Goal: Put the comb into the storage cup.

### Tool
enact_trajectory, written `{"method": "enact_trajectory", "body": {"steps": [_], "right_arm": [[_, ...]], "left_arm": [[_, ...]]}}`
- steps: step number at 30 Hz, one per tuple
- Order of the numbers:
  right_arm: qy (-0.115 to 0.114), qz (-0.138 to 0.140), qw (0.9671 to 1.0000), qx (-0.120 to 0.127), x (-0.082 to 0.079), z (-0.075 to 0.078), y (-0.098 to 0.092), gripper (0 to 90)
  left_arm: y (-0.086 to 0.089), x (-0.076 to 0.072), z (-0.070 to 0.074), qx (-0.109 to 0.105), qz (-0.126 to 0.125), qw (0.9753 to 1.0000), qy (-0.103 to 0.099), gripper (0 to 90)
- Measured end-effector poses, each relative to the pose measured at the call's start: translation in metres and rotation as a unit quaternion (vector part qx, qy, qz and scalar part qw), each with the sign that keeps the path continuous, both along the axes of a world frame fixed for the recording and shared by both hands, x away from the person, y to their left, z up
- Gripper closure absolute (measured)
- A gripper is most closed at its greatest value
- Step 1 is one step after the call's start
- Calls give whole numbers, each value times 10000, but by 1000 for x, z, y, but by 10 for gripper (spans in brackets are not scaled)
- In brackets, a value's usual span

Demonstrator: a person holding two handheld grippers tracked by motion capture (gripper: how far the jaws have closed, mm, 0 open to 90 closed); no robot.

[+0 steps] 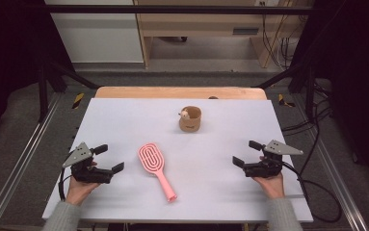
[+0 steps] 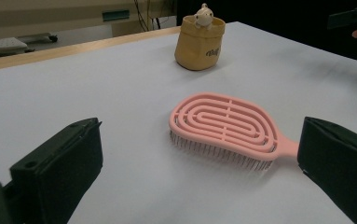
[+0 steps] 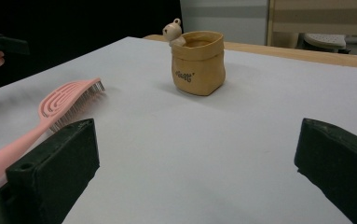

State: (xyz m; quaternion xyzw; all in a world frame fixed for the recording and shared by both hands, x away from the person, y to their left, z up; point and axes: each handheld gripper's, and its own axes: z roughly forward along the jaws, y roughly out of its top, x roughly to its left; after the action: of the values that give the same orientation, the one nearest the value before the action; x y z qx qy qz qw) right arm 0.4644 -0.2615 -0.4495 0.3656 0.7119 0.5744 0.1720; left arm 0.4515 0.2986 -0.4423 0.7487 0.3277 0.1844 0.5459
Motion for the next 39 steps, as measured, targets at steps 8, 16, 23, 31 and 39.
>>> {"method": "enact_trajectory", "body": {"steps": [8,16,23,31,39], "right_arm": [[-2,3,10000,-5,0,1,-1,3],[1,-3,10000,-29,0,1,-1,3],[14,4,10000,-61,0,0,-1,2],[18,8,10000,-61,0,0,-1,3],[29,1,10000,-63,0,0,-1,3]], "left_arm": [[0,0,0,26,23,10000,35,0],[-4,1,3,67,40,10000,53,0],[-8,2,7,80,69,9999,58,0],[-18,1,14,82,37,9999,53,0],[-27,2,18,141,79,9998,129,0]]}}
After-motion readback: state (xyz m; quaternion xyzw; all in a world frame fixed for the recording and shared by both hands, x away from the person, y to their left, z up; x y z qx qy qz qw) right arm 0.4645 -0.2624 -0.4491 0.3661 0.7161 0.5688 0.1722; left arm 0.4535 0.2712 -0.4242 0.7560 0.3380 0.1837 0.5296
